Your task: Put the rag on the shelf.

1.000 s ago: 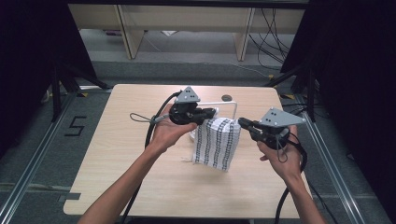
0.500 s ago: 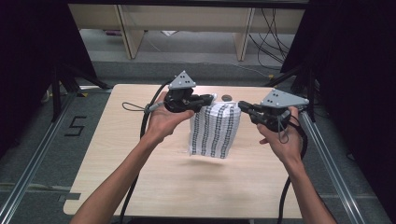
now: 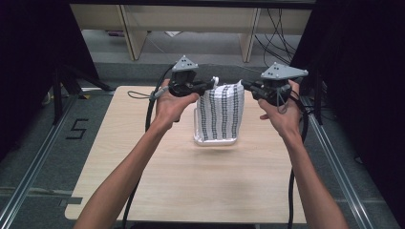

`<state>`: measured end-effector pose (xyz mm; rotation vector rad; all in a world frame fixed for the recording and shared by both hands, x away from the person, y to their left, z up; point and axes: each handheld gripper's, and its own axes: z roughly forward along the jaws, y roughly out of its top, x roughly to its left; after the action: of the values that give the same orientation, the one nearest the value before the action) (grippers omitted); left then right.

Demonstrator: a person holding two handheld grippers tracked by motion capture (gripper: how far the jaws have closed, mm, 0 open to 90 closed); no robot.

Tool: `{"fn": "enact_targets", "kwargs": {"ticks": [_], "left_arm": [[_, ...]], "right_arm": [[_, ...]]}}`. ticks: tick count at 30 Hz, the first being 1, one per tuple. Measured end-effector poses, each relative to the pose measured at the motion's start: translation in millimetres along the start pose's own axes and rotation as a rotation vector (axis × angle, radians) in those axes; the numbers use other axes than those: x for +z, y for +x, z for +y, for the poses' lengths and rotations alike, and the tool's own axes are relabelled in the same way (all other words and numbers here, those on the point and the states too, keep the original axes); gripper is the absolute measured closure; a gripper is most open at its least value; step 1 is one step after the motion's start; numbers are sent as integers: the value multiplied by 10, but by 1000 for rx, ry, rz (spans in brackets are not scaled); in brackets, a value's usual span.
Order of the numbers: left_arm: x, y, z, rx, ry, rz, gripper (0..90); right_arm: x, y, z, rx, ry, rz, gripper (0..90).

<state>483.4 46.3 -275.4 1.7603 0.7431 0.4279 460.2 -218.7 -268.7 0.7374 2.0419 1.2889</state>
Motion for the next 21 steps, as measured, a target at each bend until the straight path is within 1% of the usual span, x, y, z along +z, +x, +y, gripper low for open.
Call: {"fn": "enact_targets", "kwargs": {"ticks": [3, 4, 5, 6, 7, 8, 9, 10, 11, 12, 13, 15, 16, 18, 19, 20, 21], "left_arm": [[36, 65, 52, -15, -2, 21, 854], [36, 65, 52, -15, -2, 21, 853], [51, 87, 68, -21, -3, 25, 853], [84, 131, 95, -33, -6, 35, 853], [99, 153, 105, -38, -8, 42, 853], [117, 175, 112, -44, -9, 49, 853], [117, 175, 112, -44, -9, 49, 853], [153, 215, 116, -54, -5, 63, 852], [153, 215, 116, -54, -5, 63, 853], [171, 235, 116, -61, -5, 69, 853], [214, 268, 116, -72, -1, 70, 853], [237, 280, 118, -72, 4, 73, 852], [283, 302, 130, -66, 10, 77, 852], [302, 312, 140, -67, 10, 78, 852], [323, 325, 150, -71, 11, 78, 852], [360, 344, 173, -66, 17, 85, 852], [360, 344, 173, -66, 17, 85, 852]], "right_arm": [[99, -91, 52, 27, 6, 8, 893], [99, -91, 52, 27, 6, 8, 893], [173, -143, 80, 40, 6, 1, 893], [205, -162, 92, 56, 20, 17, 893], [230, -173, 106, 64, 25, 1, 893], [265, -200, 118, 56, 22, -1, 893], [265, -200, 118, 56, 22, -1, 893], [318, -231, 142, 76, 35, -1, 893], [344, -248, 152, 85, 40, 1, 893], [344, -248, 152, 85, 40, 1, 893], [394, -300, 163, 87, 43, -8, 893], [424, -314, 162, 97, 40, -16, 893], [472, -345, 162, 117, 58, -9, 893], [493, -373, 159, 109, 56, -17, 893], [543, -419, 147, 112, 58, -32, 893], [569, -425, 139, 137, 62, -33, 893], [594, -453, 131, 136, 68, -23, 893]]}}
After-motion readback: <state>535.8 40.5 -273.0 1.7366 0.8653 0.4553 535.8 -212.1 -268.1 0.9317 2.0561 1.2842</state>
